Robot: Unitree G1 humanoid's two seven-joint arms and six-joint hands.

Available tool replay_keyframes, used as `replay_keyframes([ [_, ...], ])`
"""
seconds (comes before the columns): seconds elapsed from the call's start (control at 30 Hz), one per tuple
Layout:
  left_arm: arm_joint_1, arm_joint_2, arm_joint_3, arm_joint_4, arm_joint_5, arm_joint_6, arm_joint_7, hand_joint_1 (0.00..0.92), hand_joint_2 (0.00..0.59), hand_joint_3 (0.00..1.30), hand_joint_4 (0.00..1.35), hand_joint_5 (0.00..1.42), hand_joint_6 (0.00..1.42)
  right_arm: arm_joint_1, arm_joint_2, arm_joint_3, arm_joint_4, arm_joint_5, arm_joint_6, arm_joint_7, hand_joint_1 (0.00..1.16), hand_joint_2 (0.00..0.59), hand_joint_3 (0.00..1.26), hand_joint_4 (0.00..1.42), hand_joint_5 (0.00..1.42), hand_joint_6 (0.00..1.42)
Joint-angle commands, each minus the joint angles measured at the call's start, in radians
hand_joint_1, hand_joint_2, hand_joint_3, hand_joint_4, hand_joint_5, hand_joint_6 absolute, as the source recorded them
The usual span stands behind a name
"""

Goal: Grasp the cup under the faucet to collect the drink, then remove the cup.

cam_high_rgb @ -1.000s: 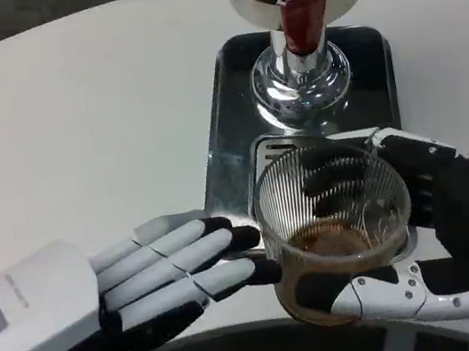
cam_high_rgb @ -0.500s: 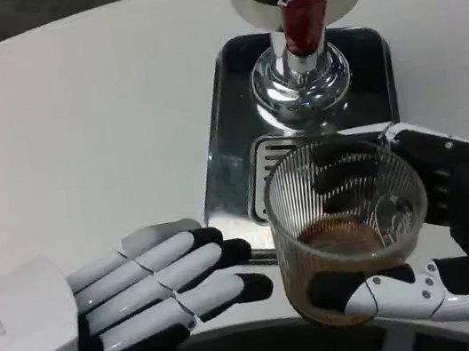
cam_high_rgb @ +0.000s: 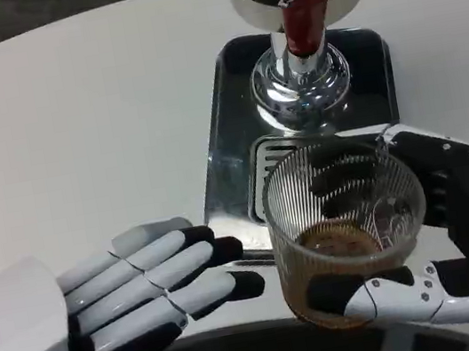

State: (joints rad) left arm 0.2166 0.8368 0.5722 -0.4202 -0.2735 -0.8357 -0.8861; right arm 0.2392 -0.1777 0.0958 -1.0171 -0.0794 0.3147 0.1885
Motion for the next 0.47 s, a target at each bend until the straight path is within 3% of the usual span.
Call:
replay_keyframes([
  [0.03, 0.021, 0.009, 0.014, -0.014, -0.018, -0.011, 0.017, 0.000, 0.052, 0.10, 0.00, 0.00, 0.00, 0.002, 0.000, 0.008, -0.030, 0.017, -0.012, 0.001, 1.02, 0.137, 0.71, 0.76, 0.91, 0.97],
  [0.47, 0.026, 0.011, 0.020, -0.029, -0.020, 0.002, 0.035, 0.000, 0.052, 0.11, 0.00, 0.00, 0.00, -0.001, -0.003, -0.001, -0.030, 0.024, -0.014, 0.003, 1.02, 0.137, 0.71, 0.76, 0.91, 0.97],
])
